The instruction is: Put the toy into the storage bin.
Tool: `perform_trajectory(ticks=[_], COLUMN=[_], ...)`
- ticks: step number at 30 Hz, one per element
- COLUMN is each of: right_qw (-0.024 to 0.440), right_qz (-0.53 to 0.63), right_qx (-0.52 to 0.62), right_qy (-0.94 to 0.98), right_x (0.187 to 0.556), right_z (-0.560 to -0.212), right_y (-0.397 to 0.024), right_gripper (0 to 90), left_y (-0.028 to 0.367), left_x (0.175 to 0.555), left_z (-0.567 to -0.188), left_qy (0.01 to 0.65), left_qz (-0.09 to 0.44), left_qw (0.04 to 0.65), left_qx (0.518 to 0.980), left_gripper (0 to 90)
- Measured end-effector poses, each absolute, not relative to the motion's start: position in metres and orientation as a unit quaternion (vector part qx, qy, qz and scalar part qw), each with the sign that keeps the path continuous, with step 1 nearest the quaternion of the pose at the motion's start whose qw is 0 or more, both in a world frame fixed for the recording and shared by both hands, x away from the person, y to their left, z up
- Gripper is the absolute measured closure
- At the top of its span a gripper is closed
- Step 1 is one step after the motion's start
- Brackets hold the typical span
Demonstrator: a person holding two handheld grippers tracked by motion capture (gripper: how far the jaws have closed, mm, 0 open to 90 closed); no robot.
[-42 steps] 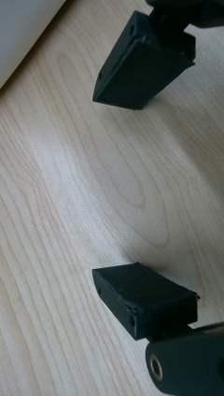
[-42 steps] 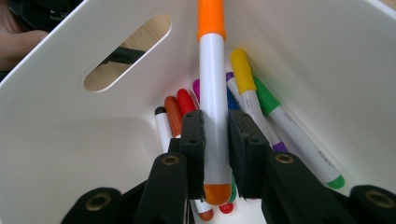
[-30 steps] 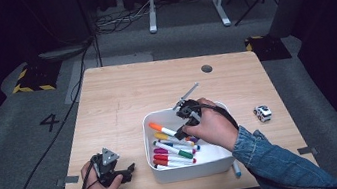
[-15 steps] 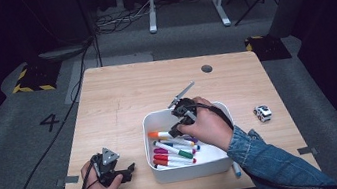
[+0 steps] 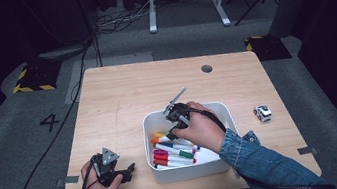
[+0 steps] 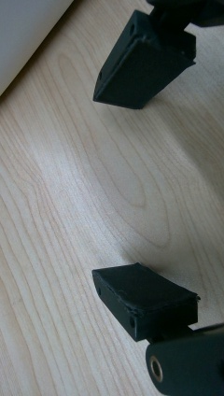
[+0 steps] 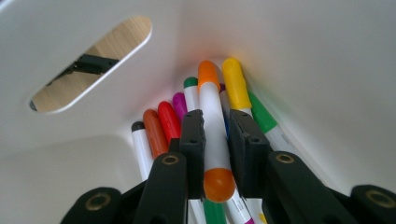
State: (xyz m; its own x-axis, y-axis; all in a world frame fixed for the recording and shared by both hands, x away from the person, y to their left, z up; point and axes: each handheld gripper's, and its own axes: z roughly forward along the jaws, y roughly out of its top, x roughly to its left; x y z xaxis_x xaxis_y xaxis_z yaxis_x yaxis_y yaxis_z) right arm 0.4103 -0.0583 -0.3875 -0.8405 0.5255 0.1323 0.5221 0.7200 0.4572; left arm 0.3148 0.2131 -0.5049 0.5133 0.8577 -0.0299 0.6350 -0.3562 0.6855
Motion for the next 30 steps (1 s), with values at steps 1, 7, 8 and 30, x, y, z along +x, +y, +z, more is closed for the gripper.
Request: perform_trajectory(ticks=[1,7,8,30], right_qw=[0.006,0.008,0.009,0.049], right_qz=[0.239,0.23,0.225,0.365], right_qx=[0.283,0.276,0.276,0.32], right_qy=[0.929,0.933,0.934,0.873], right_x=[0.41,0.41,0.41,0.375], right_z=[-0.39,-0.395,-0.396,-0.338], right_y=[-0.058,-0.057,-0.058,-0.156], right_gripper=[76.4,76.2,76.0,53.4], left_y=[0.213,0.213,0.213,0.213], left_x=[0.315,0.315,0.315,0.317], left_z=[-0.505,-0.505,-0.505,-0.504], left_qy=[0.463,0.463,0.463,0.46], left_qz=[0.17,0.17,0.17,0.168], left_qw=[0.327,0.328,0.328,0.328], left_qx=[0.806,0.806,0.806,0.808], left_gripper=[14.2,14.2,14.2,14.2])
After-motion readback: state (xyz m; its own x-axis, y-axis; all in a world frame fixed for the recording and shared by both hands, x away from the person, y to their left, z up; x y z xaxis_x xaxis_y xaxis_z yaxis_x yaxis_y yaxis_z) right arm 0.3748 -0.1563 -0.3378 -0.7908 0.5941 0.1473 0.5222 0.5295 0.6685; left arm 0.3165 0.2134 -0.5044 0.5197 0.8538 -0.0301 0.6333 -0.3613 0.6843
